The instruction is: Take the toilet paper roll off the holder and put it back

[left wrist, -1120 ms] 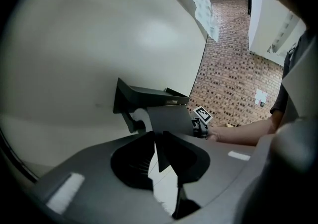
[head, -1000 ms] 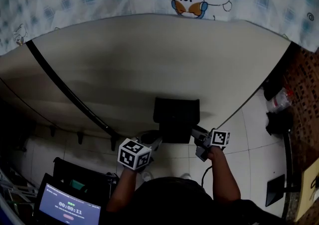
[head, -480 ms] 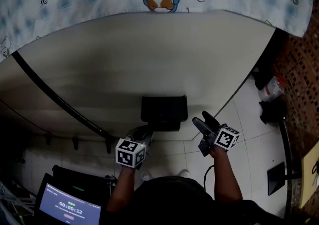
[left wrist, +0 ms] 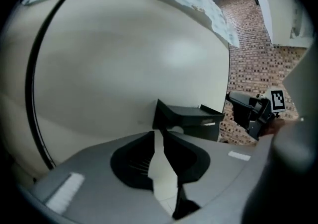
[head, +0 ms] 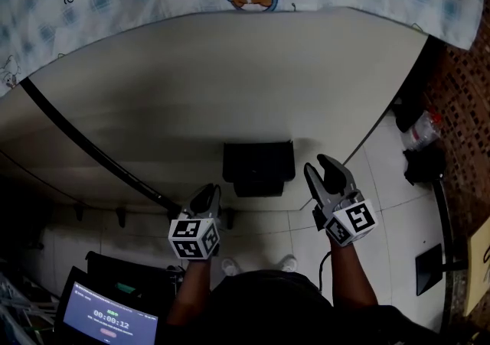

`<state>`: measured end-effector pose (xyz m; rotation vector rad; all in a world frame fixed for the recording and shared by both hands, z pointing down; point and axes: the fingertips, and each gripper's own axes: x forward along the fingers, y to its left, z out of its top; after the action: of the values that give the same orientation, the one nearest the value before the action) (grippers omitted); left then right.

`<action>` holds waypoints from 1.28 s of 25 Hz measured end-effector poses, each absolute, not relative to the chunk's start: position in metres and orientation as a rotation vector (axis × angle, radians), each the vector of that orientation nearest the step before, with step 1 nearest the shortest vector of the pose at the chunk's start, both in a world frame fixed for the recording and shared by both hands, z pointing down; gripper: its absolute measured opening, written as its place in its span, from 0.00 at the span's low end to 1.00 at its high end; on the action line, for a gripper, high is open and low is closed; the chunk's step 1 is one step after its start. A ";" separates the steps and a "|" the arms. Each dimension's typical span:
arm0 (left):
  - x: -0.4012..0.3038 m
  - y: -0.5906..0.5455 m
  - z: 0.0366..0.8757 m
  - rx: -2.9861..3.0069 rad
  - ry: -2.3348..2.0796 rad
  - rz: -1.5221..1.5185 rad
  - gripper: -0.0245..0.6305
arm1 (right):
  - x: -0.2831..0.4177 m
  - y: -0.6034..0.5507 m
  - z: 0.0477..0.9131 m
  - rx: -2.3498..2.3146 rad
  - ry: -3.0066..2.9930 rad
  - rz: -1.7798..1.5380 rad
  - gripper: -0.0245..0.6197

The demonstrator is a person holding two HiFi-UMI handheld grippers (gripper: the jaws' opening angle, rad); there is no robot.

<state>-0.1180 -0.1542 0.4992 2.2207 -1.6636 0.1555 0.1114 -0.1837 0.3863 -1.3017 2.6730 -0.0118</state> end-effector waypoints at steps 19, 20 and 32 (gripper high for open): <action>-0.103 -0.133 0.370 2.454 -2.009 -0.017 0.06 | 0.079 -0.153 0.350 -1.631 2.526 0.261 0.04; -0.102 -0.132 0.370 2.459 -2.015 -0.010 0.07 | 0.077 -0.152 0.350 -1.628 2.530 0.266 0.04; -0.098 -0.126 0.371 2.477 -2.032 0.014 0.06 | 0.075 -0.144 0.351 -1.634 2.529 0.281 0.04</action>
<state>-0.0977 -0.1258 0.3714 2.4771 -2.0318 0.0139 0.0754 -0.1444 0.3511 -1.6343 2.5293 0.2812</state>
